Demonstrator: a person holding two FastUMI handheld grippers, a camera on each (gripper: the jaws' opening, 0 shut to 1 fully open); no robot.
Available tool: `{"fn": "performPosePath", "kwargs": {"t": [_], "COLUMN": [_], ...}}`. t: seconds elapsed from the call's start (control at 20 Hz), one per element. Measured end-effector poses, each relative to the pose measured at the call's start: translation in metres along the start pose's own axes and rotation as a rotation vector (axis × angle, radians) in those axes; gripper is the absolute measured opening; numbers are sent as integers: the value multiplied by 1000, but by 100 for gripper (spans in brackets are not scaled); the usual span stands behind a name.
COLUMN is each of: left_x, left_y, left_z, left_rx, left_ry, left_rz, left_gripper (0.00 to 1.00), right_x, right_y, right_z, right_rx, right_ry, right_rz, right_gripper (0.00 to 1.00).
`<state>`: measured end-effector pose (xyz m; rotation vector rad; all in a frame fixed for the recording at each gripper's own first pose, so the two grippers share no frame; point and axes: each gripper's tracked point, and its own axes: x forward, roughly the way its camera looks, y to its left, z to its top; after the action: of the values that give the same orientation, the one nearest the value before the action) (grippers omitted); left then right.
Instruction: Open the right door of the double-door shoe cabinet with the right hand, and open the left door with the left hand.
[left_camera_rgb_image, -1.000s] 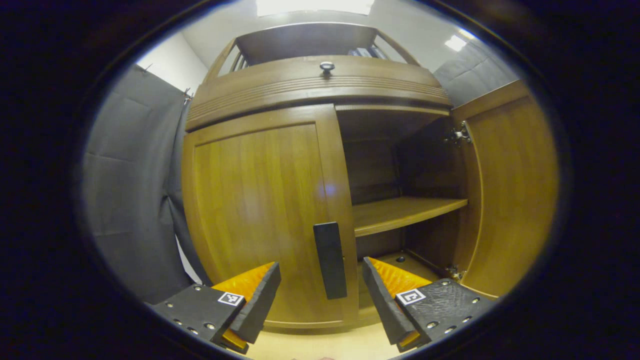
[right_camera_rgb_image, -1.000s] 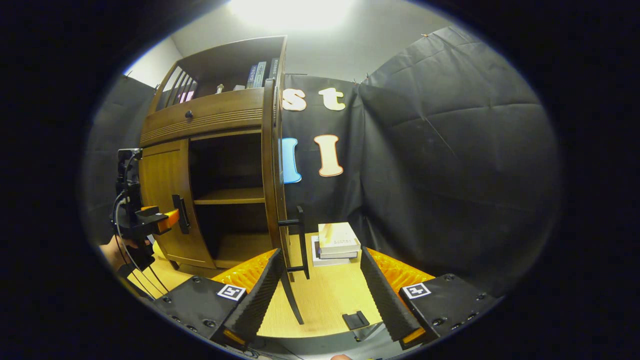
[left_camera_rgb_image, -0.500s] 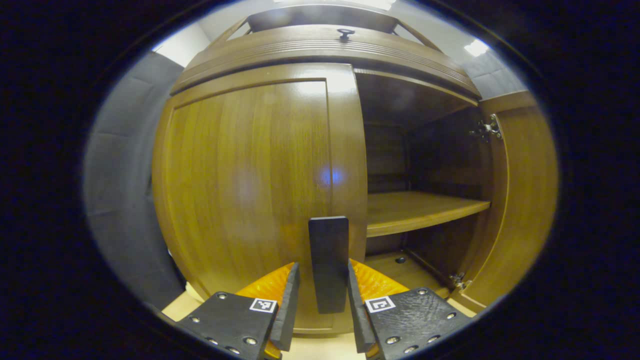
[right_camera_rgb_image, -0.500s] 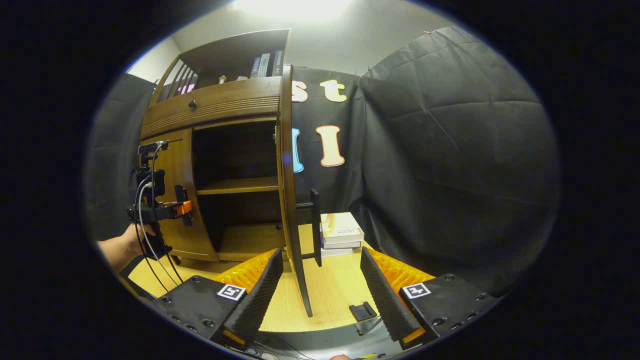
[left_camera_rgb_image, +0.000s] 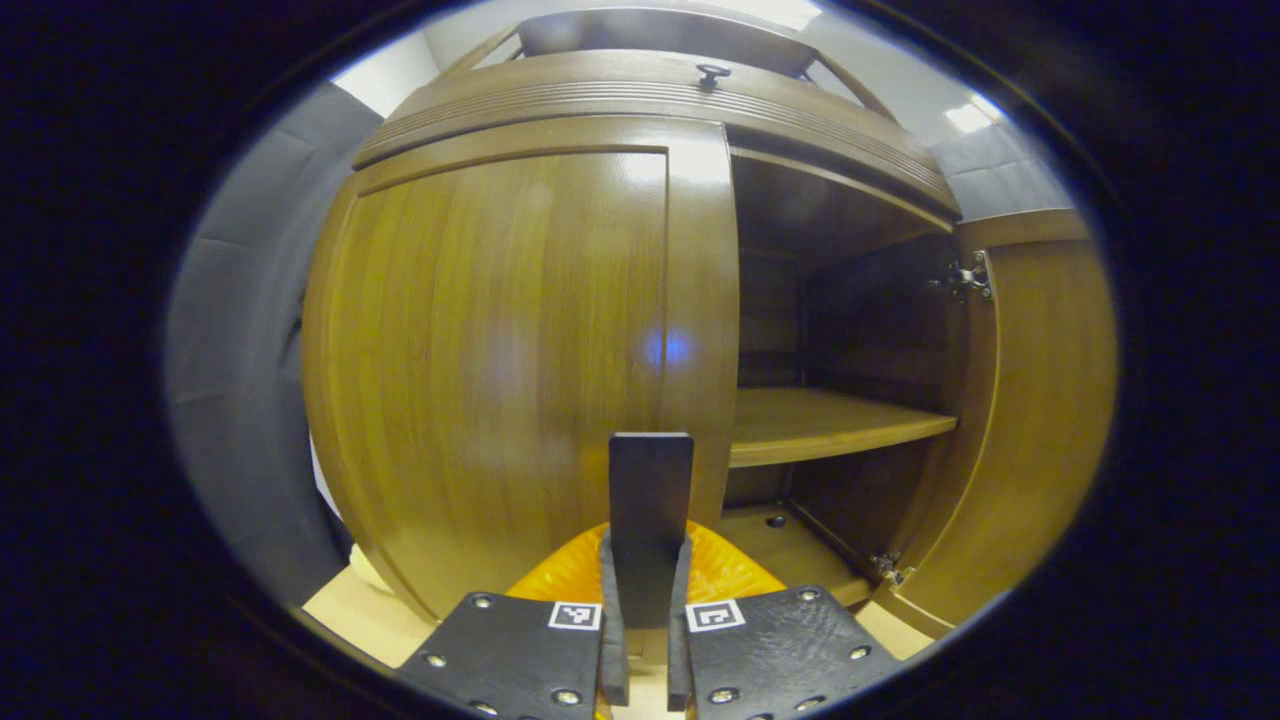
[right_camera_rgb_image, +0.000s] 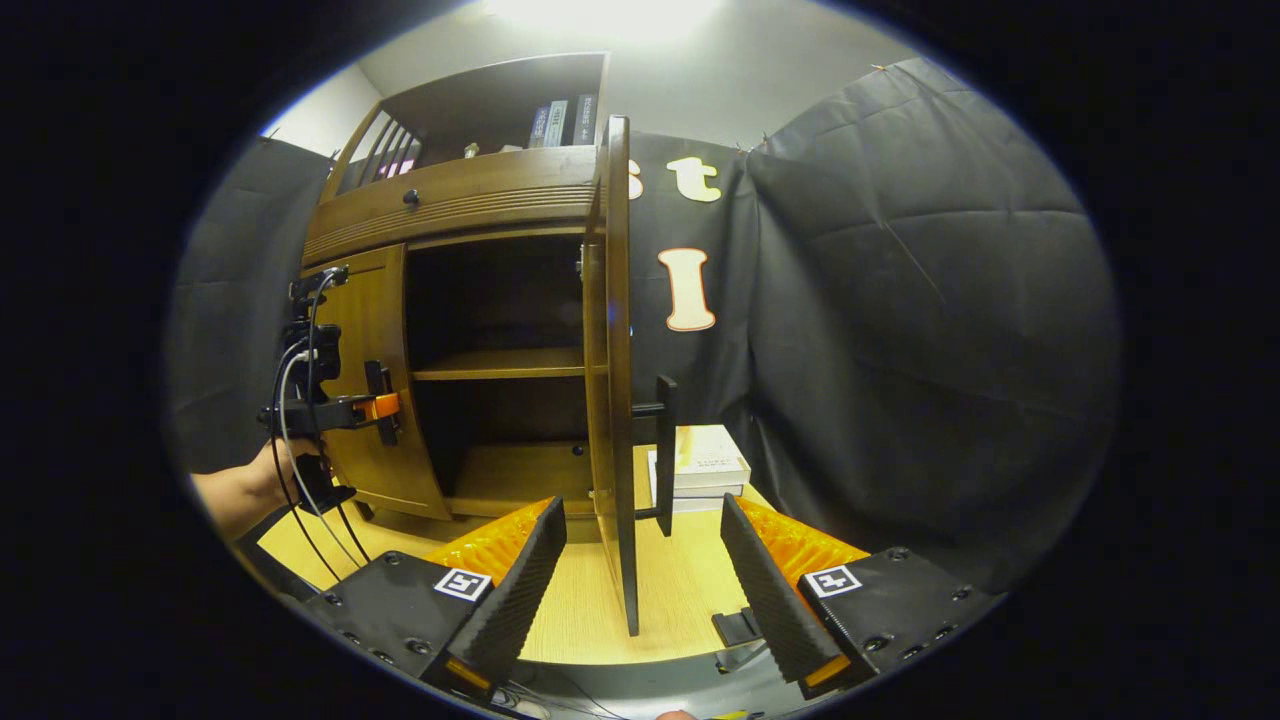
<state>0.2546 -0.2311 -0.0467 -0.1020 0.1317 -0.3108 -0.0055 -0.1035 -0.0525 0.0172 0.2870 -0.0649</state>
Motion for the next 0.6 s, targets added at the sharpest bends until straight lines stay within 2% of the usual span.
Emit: {"fn": "performPosePath", "kwargs": {"t": [0.05, 0.1, 0.3, 0.35, 0.4, 0.6], "left_x": [-7, -13, -54, -64, -73, -111], "left_y": [2, 3, 13, 16, 20, 38], "left_z": [-1, 0, -3, -3, -5, -7], "left_rx": [0, -4, 1, 10, 11, 4], "left_ry": [5, 6, 8, 17, 18, 12], "left_rz": [0, 4, 40, 51, 64, 129], "left_gripper": [14, 13, 13, 19, 14, 13], "right_x": [0, 2, 2, 1, 0, -3], "right_y": [3, 7, 21, 25, 28, 41], "right_z": [0, 0, -1, -2, -3, -5], "right_rx": [-2, -4, -15, -19, -24, -31], "right_ry": [-1, -3, -5, -5, -4, -7], "right_rz": [16, 34, 120, 144, 165, 254], "right_gripper": [92, 98, 100, 98, 98, 98]}}
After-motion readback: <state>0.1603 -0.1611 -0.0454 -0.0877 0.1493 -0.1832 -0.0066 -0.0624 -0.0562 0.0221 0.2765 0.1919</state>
